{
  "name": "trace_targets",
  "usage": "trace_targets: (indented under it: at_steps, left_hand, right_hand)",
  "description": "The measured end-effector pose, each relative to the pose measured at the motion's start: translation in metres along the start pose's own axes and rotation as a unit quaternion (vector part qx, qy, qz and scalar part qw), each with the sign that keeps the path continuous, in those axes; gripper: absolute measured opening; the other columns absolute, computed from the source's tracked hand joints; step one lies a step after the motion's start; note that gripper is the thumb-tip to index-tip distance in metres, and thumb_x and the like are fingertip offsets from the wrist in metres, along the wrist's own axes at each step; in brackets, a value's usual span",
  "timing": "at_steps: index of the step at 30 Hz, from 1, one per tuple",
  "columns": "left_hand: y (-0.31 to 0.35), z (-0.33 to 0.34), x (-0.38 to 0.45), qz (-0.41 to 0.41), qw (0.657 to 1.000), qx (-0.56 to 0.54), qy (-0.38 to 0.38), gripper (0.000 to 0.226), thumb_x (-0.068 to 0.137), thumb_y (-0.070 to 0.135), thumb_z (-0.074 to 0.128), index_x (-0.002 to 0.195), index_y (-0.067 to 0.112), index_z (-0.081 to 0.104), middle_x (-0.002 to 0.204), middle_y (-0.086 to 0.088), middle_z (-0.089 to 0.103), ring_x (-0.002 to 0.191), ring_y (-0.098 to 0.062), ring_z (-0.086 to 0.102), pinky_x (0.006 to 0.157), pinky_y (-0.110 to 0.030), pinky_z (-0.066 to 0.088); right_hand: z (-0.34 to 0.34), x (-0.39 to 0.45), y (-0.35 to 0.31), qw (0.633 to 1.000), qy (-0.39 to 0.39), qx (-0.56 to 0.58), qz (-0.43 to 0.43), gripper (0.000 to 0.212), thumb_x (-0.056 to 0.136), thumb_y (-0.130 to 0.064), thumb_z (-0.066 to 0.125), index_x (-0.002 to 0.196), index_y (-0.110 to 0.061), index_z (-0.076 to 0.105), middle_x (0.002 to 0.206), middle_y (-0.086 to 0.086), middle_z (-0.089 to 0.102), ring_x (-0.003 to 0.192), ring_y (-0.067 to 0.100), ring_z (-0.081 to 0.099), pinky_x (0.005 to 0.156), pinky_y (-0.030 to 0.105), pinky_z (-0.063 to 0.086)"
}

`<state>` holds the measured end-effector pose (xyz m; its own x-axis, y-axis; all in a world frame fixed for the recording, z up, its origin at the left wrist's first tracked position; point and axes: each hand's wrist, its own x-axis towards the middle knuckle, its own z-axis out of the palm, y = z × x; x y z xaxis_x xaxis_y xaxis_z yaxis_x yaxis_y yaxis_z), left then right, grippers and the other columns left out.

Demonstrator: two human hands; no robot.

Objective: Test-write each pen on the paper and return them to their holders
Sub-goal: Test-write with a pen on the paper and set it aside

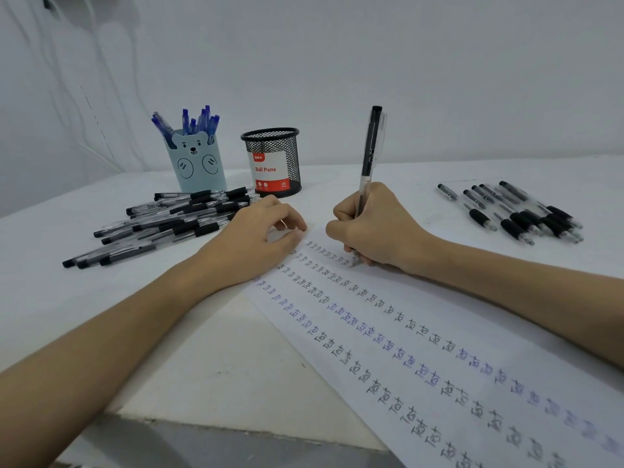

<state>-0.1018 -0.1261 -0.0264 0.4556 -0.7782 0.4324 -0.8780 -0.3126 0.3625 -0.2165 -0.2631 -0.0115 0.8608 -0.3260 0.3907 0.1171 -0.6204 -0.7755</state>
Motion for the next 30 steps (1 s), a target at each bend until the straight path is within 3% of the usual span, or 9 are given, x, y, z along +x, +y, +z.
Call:
trace_targets:
  at_steps: [8, 11, 15, 20, 23, 25, 28, 30]
  left_hand:
    - [0.0, 0.0, -0.001, 0.004, 1.0, -0.004, 0.0, 0.009, 0.09, 0.021, 0.058, 0.094, 0.027, 0.063, 0.102, 0.003, 0.056, 0.092, -0.001, 0.054, 0.071, 0.001, 0.031]
    - [0.0, -0.001, 0.0, 0.001, 1.0, -0.002, -0.002, 0.01, 0.09, 0.02, 0.057, 0.095, 0.026, 0.064, 0.103, 0.003, 0.057, 0.093, -0.001, 0.054, 0.071, 0.002, 0.031]
    - [0.0, 0.0, 0.0, -0.003, 1.0, 0.0, -0.008, 0.011, 0.09, 0.022, 0.057, 0.098, 0.025, 0.065, 0.103, 0.005, 0.056, 0.093, -0.001, 0.054, 0.07, 0.002, 0.031]
    - [-0.001, 0.0, 0.0, -0.007, 1.0, 0.003, -0.009, 0.011, 0.09, 0.022, 0.057, 0.098, 0.024, 0.065, 0.103, 0.005, 0.056, 0.094, -0.001, 0.053, 0.071, 0.002, 0.031]
    - [0.0, -0.001, -0.001, -0.011, 1.0, 0.007, -0.011, 0.011, 0.091, 0.022, 0.057, 0.098, 0.024, 0.065, 0.103, 0.005, 0.056, 0.094, -0.001, 0.054, 0.071, 0.001, 0.031]
    - [0.001, -0.002, -0.001, -0.011, 1.0, 0.014, -0.014, 0.012, 0.091, 0.023, 0.056, 0.099, 0.025, 0.065, 0.104, 0.006, 0.057, 0.094, -0.001, 0.054, 0.072, 0.0, 0.032]
    - [0.003, -0.004, -0.003, -0.012, 1.0, 0.012, -0.019, 0.014, 0.089, 0.037, 0.058, 0.098, 0.029, 0.064, 0.105, 0.011, 0.056, 0.095, 0.001, 0.054, 0.072, -0.004, 0.033]
    - [0.007, -0.007, -0.005, -0.007, 1.0, -0.001, -0.025, 0.032, 0.081, 0.06, 0.058, 0.098, 0.034, 0.064, 0.104, 0.017, 0.055, 0.095, 0.003, 0.053, 0.073, -0.006, 0.033]
  right_hand:
    - [0.001, 0.0, 0.001, 1.0, 0.009, -0.016, -0.007, 0.05, 0.073, 0.007, 0.05, 0.04, -0.017, 0.021, 0.035, -0.007, 0.015, 0.041, 0.019, 0.037, 0.033, 0.015, 0.021]
    - [0.0, 0.0, 0.001, 1.0, 0.015, -0.003, 0.014, 0.048, 0.074, 0.006, 0.05, 0.041, -0.015, 0.023, 0.032, -0.006, 0.022, 0.03, 0.015, 0.037, 0.031, 0.011, 0.022]
    - [0.0, 0.0, 0.002, 1.0, 0.024, -0.012, 0.012, 0.048, 0.074, 0.005, 0.05, 0.042, -0.016, 0.022, 0.033, -0.008, 0.02, 0.039, 0.02, 0.036, 0.032, 0.013, 0.023]
    - [-0.001, 0.001, 0.002, 0.999, 0.016, 0.0, 0.031, 0.048, 0.074, 0.005, 0.051, 0.039, -0.015, 0.024, 0.035, -0.003, 0.027, 0.028, 0.012, 0.034, 0.031, 0.012, 0.021]
    - [0.002, 0.001, 0.001, 0.999, 0.027, 0.0, 0.026, 0.05, 0.074, 0.006, 0.051, 0.041, -0.017, 0.021, 0.037, -0.006, 0.019, 0.045, 0.02, 0.032, 0.033, 0.017, 0.021]
    - [0.001, 0.001, 0.002, 0.998, 0.039, 0.02, 0.05, 0.051, 0.076, 0.005, 0.052, 0.04, -0.017, 0.024, 0.031, -0.01, 0.022, 0.04, 0.02, 0.034, 0.032, 0.016, 0.021]
    - [-0.009, 0.003, -0.001, 0.985, 0.03, 0.106, 0.13, 0.041, 0.081, -0.009, 0.059, 0.045, -0.011, 0.04, 0.031, -0.002, 0.04, 0.028, 0.014, 0.031, 0.036, 0.012, 0.022]
    - [-0.017, 0.008, -0.003, 0.978, 0.015, 0.131, 0.159, 0.041, 0.083, -0.016, 0.059, 0.047, -0.009, 0.043, 0.034, 0.001, 0.042, 0.032, 0.015, 0.032, 0.04, 0.016, 0.023]
